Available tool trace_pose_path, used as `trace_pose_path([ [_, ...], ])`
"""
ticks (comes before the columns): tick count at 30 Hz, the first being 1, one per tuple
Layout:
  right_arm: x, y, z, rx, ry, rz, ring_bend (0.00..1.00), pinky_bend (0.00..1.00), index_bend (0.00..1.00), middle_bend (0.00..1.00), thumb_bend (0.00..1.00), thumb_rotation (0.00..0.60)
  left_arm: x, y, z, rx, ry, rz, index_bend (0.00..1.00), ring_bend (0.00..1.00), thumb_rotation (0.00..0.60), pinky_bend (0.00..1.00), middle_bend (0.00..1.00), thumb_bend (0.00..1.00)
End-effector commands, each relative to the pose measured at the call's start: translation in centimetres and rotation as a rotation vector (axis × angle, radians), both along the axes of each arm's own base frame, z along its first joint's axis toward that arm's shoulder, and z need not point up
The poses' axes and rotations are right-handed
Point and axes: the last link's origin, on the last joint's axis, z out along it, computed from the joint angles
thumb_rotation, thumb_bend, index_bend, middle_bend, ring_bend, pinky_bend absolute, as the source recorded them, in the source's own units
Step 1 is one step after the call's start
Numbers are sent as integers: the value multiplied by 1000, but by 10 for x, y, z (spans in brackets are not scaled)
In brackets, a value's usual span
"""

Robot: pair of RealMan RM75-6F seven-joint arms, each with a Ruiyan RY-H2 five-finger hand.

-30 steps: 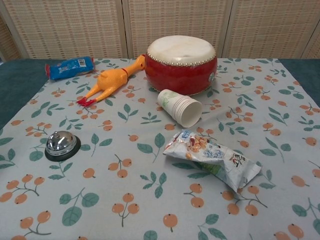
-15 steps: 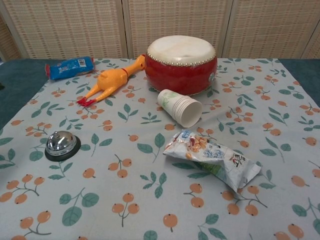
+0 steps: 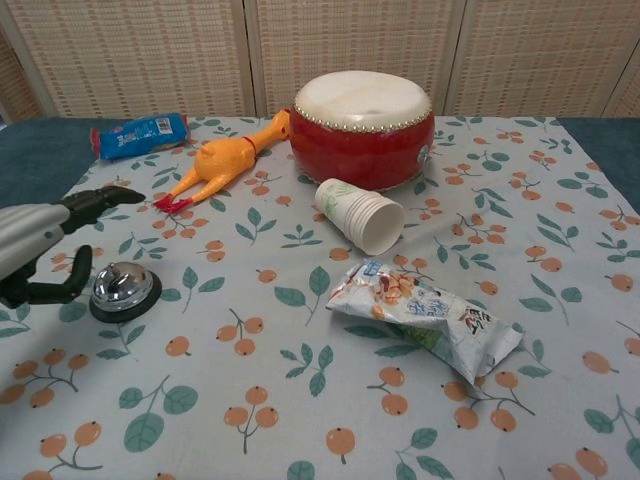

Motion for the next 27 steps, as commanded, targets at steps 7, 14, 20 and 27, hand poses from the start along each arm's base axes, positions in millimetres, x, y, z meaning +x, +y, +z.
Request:
trace_pose_path([
  [7,-1,-1,-1,21,-9,-6,0,0,118,51,344,600,11,10,-44,-60,-108,68,0,0,600,155,0,832],
  [14,-1,0,-4,44,-7,-8,0,0,119,51,344,600,8,13,-70,-55,-154,78,0,0,600,149,0,832],
  [20,-2,-1,-6,58,-7,-19,0,0,119,51,344,600,-5,7,-87,-81,-145,121,10,0,600,142,0,832],
  [27,-3,-3,-5,59,-10,-24,0,0,119,52,344,600,-5,17,-73,-8,-155,76,13,0,600,142,0,831],
])
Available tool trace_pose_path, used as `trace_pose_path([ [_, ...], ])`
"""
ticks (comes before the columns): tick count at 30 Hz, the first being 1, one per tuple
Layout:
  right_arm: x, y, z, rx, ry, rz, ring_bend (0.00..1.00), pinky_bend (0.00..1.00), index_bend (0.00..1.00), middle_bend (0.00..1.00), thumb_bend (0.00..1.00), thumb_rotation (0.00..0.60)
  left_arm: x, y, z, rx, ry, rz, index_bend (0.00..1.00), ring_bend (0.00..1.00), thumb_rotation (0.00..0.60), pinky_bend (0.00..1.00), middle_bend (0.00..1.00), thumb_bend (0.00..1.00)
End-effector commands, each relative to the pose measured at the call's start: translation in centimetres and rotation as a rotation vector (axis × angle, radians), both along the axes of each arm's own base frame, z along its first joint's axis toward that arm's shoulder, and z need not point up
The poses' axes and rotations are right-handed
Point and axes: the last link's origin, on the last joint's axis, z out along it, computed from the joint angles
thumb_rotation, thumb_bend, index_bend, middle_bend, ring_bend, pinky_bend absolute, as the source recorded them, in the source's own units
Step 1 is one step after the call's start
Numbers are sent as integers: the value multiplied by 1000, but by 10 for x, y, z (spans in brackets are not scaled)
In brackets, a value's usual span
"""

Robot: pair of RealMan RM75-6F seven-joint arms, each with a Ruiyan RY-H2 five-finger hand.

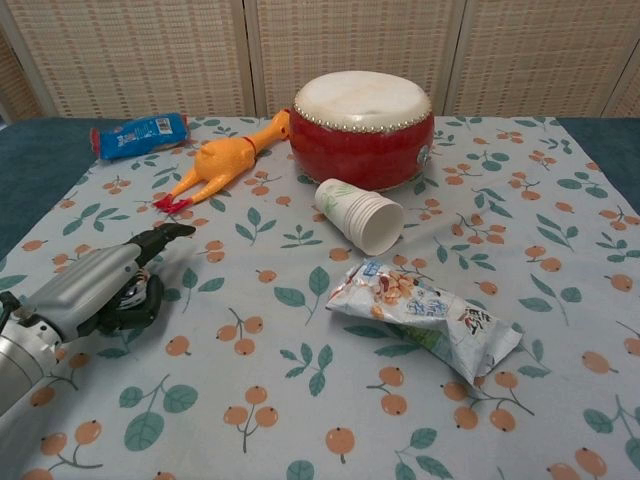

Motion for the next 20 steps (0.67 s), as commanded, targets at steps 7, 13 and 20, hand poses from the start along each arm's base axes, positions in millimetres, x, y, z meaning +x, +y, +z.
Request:
trace_pose_path([
  [7,0,-3,3,-8,-7,-6,0,0,119,51,344,600,28,-8,86,182,30,-249,14,0,600,143,0,831],
  [13,1,-1,3,-6,-7,5,0,0,119,51,344,600,0,-48,140,162,182,-261,24,0,600,144,0,831],
  [20,2,-2,2,-11,-5,11,0,0,119,51,344,600,-44,-74,159,149,265,-147,34,0,600,145,0,831],
])
